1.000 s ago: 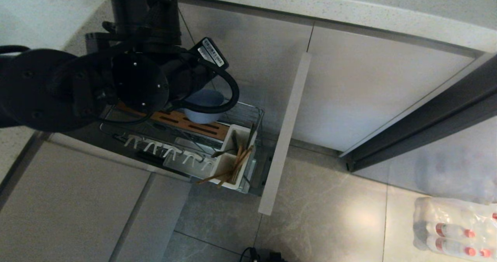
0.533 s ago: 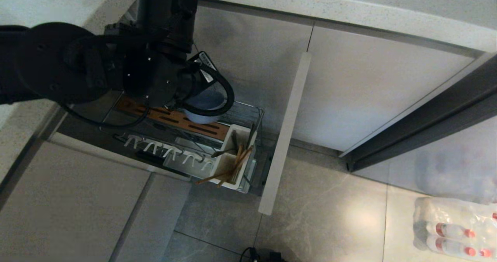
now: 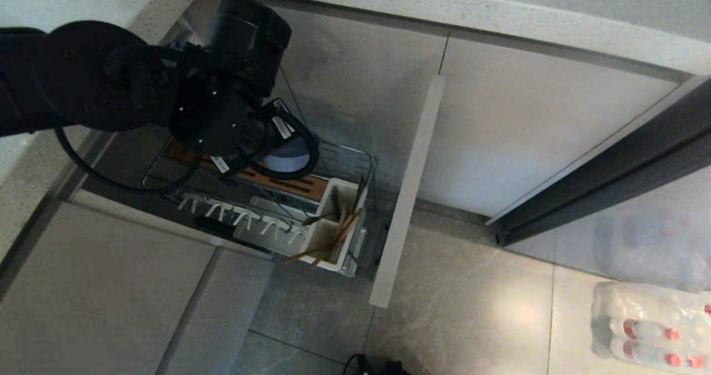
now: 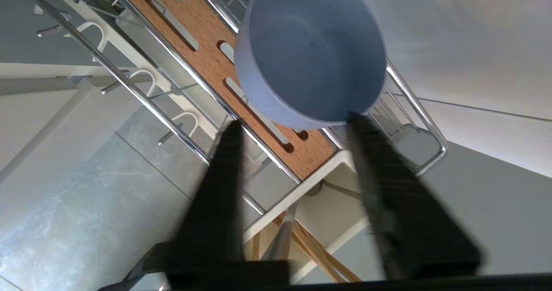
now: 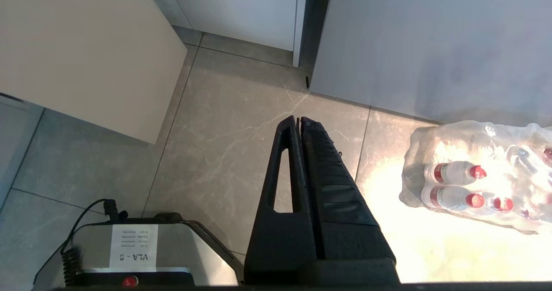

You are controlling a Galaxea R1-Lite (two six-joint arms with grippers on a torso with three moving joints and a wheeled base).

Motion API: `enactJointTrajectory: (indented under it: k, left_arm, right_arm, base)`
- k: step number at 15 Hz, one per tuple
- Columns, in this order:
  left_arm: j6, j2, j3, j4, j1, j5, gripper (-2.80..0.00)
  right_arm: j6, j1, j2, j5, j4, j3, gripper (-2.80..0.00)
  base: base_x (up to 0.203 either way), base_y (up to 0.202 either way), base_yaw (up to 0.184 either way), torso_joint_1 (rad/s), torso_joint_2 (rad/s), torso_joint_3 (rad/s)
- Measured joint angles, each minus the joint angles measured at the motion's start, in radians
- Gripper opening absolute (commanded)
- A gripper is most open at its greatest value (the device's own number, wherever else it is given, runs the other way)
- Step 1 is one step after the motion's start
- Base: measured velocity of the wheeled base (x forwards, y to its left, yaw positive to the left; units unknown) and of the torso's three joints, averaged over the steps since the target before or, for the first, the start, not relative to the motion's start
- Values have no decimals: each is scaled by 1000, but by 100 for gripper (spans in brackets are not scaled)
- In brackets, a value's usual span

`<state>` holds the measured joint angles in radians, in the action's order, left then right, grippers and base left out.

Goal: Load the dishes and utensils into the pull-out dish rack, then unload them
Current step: Take the bowl out of the cupboard

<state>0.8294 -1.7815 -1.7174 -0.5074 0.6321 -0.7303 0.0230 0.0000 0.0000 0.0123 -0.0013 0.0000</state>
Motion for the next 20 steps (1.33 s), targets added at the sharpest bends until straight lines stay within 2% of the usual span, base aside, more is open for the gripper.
enactJointTrajectory:
  k: [12,20]
  left_arm:
    - [9,-97,-2,0,-73,10,0]
    - [12,-128,-18,4,-116,84,0]
  right_arm:
    - [0,0,0,0,0,0,-280]
    - [0,0,0,0,0,0,-280]
  base:
    - [0,0,0,0,0,0]
    - [0,0,0,0,0,0]
